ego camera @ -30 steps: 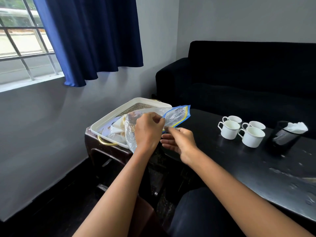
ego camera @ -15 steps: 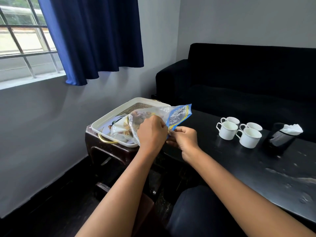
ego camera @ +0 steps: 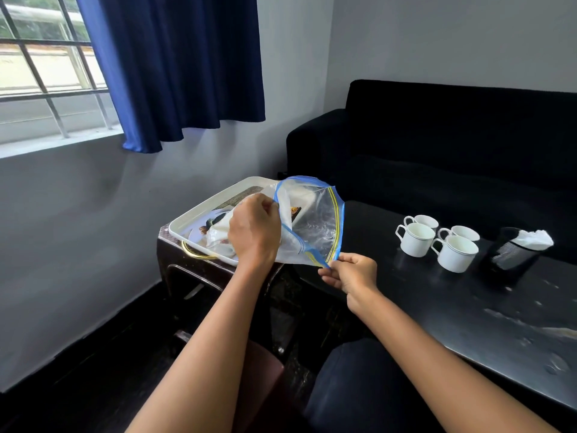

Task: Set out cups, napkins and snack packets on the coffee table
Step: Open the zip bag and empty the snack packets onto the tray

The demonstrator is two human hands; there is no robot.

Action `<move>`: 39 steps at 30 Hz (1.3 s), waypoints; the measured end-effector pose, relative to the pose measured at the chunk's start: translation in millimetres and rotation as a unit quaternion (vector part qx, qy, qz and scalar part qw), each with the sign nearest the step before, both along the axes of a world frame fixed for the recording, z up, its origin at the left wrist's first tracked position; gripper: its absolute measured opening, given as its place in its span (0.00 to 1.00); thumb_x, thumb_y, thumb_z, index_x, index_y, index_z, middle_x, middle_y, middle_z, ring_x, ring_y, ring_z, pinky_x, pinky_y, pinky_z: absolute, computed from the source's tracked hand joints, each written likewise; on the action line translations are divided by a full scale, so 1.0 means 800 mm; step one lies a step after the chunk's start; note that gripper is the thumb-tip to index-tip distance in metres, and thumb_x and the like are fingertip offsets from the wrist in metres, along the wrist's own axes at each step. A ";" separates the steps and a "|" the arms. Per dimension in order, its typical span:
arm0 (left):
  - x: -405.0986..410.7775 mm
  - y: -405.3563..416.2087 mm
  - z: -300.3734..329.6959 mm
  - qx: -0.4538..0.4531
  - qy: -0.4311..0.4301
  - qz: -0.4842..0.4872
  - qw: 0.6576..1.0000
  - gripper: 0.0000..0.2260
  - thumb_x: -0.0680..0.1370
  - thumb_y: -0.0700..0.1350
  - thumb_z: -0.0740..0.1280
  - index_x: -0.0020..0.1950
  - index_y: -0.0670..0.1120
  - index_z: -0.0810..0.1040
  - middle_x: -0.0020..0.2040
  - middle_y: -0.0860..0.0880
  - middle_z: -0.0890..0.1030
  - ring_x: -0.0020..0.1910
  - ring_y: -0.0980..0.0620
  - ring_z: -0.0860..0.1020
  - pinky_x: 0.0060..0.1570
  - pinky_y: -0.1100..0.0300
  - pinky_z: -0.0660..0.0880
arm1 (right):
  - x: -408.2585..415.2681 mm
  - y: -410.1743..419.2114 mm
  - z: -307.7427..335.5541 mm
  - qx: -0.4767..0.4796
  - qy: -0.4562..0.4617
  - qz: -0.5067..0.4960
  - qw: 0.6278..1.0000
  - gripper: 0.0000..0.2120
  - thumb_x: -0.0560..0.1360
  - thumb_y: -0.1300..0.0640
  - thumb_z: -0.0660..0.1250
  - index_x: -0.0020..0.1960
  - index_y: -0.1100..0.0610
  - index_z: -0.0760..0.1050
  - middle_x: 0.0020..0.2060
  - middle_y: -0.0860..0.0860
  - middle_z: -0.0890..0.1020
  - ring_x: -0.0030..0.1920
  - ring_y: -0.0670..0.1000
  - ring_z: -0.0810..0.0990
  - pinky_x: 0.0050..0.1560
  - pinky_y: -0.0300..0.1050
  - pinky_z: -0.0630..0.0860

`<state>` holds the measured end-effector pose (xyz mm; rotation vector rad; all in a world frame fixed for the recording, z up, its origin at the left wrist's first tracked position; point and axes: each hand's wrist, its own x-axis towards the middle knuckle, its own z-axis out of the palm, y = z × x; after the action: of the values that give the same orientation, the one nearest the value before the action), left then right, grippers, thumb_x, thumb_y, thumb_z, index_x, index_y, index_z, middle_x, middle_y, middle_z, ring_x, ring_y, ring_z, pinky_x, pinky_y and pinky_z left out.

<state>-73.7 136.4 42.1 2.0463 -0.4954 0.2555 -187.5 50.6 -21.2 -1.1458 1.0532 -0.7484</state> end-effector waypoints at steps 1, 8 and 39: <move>0.000 0.001 0.000 -0.009 -0.005 0.006 1.000 0.08 0.76 0.46 0.63 0.45 0.48 0.81 0.44 0.49 0.83 0.43 0.47 0.77 0.38 0.59 0.65 | -0.002 0.000 -0.002 0.002 0.004 0.000 1.000 0.07 0.74 0.72 0.62 0.44 0.62 0.74 0.36 0.56 0.81 0.31 0.50 0.81 0.31 0.39 0.80; -0.004 0.003 0.004 -0.062 -0.045 0.053 0.996 0.07 0.76 0.48 0.63 0.44 0.50 0.80 0.44 0.53 0.82 0.39 0.53 0.72 0.38 0.60 0.61 | -0.005 0.003 -0.004 -0.002 0.018 -0.001 1.000 0.06 0.75 0.70 0.63 0.47 0.62 0.74 0.39 0.60 0.82 0.32 0.51 0.82 0.34 0.42 0.80; -0.018 -0.017 -0.003 -0.039 0.215 -0.012 0.976 0.24 0.75 0.46 0.61 0.72 0.54 0.67 0.79 0.49 0.51 0.78 0.49 0.46 0.74 0.46 0.44 | 0.068 -0.036 0.074 -0.485 0.219 0.225 0.816 0.17 0.72 0.60 0.66 0.61 0.58 0.75 0.59 0.54 0.78 0.60 0.53 0.75 0.62 0.47 0.71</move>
<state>-88.0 122.8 39.7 1.9433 -0.2363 -0.1813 -132.7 21.9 38.3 -2.4485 0.6694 -0.6431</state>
